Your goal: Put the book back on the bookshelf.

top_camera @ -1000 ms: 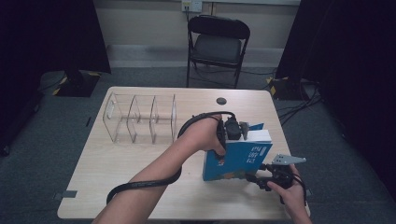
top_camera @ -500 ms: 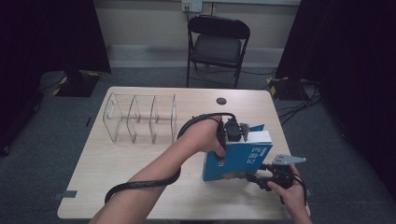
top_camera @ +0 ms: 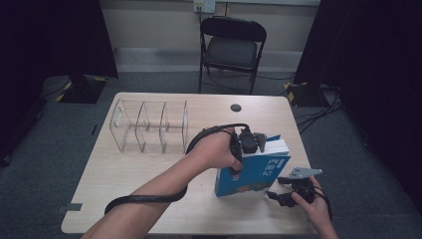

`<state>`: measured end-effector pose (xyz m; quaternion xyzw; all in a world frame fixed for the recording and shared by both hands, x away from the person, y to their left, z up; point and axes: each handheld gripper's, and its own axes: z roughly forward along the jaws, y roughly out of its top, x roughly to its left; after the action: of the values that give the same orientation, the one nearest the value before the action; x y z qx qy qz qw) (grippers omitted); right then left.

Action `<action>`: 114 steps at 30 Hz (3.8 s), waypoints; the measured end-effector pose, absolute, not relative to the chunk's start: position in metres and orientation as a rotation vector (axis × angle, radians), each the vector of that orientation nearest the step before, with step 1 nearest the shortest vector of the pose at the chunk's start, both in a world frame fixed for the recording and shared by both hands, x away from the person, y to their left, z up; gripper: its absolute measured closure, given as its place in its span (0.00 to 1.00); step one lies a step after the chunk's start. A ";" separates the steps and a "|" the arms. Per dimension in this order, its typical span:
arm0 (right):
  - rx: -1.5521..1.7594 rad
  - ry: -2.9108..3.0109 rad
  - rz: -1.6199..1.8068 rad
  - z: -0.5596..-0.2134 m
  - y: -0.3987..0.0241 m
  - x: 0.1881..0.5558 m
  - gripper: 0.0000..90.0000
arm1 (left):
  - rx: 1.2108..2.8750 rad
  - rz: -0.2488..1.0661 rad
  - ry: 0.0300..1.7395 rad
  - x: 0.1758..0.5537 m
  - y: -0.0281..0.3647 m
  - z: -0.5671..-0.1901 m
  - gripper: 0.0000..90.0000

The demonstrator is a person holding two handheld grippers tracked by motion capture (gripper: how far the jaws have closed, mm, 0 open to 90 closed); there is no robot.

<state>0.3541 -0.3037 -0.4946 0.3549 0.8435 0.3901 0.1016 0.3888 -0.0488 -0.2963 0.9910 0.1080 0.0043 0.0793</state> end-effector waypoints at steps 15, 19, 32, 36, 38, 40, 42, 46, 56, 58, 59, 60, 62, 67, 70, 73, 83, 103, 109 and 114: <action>0.932 2.473 1.083 -0.500 -0.300 0.353 0.17 | 2.990 0.005 0.531 0.392 -0.017 -0.279 0.69; 0.926 2.474 1.081 -0.499 -0.300 0.353 0.17 | 2.959 -0.019 0.590 0.396 -0.005 -0.272 0.69; 0.921 2.476 1.082 -0.499 -0.301 0.353 0.17 | 2.925 -0.009 0.783 0.408 0.026 -0.270 0.69; 0.919 2.477 1.082 -0.499 -0.301 0.353 0.17 | 2.909 -0.005 0.814 0.411 0.037 -0.268 0.69; 0.920 2.477 1.083 -0.499 -0.301 0.353 0.17 | 2.907 0.000 0.825 0.412 0.042 -0.266 0.69; 0.919 2.478 1.090 -0.500 -0.301 0.353 0.17 | 2.895 0.003 0.844 0.413 0.047 -0.264 0.69; 0.919 2.477 1.083 -0.499 -0.301 0.353 0.17 | 2.899 0.006 0.848 0.414 0.052 -0.262 0.69; 0.919 2.478 1.090 -0.500 -0.301 0.353 0.17 | 2.882 0.019 0.891 0.415 0.059 -0.260 0.69; 0.918 2.478 1.088 -0.500 -0.301 0.353 0.17 | 2.851 0.001 0.958 0.418 0.086 -0.258 0.69; 0.919 2.480 1.088 -0.500 -0.301 0.353 0.17 | 2.843 -0.005 0.979 0.418 0.092 -0.258 0.69; 0.919 2.478 1.088 -0.500 -0.301 0.353 0.17 | 2.833 0.000 0.998 0.417 0.095 -0.259 0.69; 0.919 2.479 1.088 -0.500 -0.301 0.353 0.17 | 2.833 0.002 0.998 0.417 0.098 -0.259 0.69; 0.919 2.479 1.088 -0.500 -0.301 0.353 0.17 | 2.835 0.005 1.013 0.417 0.104 -0.260 0.69; 0.919 2.479 1.088 -0.500 -0.301 0.353 0.17 | 2.825 -0.004 1.059 0.417 0.116 -0.261 0.69; 0.919 2.478 1.087 -0.500 -0.301 0.353 0.17 | 2.805 -0.017 1.082 0.417 0.124 -0.263 0.69; 0.919 2.479 1.087 -0.500 -0.301 0.353 0.17 | 2.809 -0.012 1.098 0.416 0.130 -0.266 0.69; 0.920 2.478 1.090 -0.500 -0.301 0.353 0.17 | 2.777 -0.003 1.135 0.413 0.153 -0.284 0.69; 0.920 2.474 1.083 -0.500 -0.301 0.353 0.17 | 2.754 0.067 1.135 0.394 0.164 -0.297 0.68; 0.920 2.476 1.082 -0.499 -0.301 0.353 0.17 | 2.769 0.058 1.144 0.396 0.164 -0.296 0.67; 0.920 2.476 1.082 -0.499 -0.301 0.353 0.17 | 2.784 0.044 1.137 0.397 0.163 -0.296 0.67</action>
<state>0.3528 -0.3007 -0.4995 0.3191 0.8585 0.3750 0.1431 0.3965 0.1634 -0.2960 0.9237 0.3770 0.0147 0.0670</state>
